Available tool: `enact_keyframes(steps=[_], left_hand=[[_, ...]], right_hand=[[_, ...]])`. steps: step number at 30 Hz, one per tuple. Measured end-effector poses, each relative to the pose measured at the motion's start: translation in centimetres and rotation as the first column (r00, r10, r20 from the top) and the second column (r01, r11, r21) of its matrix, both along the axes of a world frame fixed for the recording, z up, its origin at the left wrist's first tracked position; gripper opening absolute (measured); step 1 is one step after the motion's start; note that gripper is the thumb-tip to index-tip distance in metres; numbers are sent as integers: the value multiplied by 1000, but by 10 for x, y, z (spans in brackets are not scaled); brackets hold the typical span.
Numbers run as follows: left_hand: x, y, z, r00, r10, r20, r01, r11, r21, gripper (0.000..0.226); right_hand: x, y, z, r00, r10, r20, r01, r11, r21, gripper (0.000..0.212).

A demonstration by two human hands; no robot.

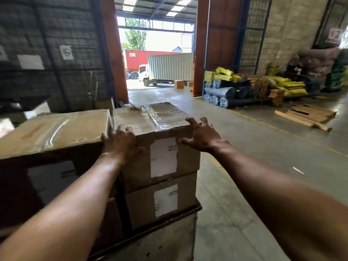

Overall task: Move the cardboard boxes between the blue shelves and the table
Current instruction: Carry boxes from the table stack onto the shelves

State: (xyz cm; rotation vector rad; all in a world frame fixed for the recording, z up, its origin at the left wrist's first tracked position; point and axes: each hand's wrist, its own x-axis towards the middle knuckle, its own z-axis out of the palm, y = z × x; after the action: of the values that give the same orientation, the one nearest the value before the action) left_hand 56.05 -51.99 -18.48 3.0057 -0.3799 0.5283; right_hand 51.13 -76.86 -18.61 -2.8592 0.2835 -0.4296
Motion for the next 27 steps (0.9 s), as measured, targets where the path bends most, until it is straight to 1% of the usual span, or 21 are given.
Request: enact_keyframes(steps=[3,5,8,10,12,15,17,19,21,27], left_hand=[[5,0,-10,996,-35,88,39,998,-45,82],[5,-4,-18,995,-17,101,29,993,-118,85],[1,-14,-33,994,53,95,-29,971,-237,87],[-5,-20,-38,994,86,62,-58,931,-361,83],[-14,-24,-38,993,114,-8,-104,878,-468,83],[-25,-32,-43,988,117,-103,-155,808,-568,96],[-28,-35,-46,985,135,-109,-174,792,-586,107],[-28,-42,-54,973,177,-146,-229,786,-574,115],[-27,-40,-50,972,198,-129,-236,788,-569,120],[-30,-46,-50,960,246,-137,-278,764,-582,114]], right_hand=[[15,-13,-10,997,73,-14,-73,996,54,72],[24,-20,-19,992,118,35,-122,985,119,70],[28,-28,-38,971,179,157,-206,961,182,71],[27,-33,-48,962,200,186,-242,939,245,77],[29,-36,-54,964,211,162,-254,912,323,89],[34,-33,-63,952,228,205,-290,887,360,104],[39,-31,-68,944,204,259,-292,882,370,108],[44,-33,-78,947,204,250,-291,875,388,112],[46,-29,-74,937,209,279,-301,889,346,118],[44,-26,-76,942,184,282,-284,883,373,121]])
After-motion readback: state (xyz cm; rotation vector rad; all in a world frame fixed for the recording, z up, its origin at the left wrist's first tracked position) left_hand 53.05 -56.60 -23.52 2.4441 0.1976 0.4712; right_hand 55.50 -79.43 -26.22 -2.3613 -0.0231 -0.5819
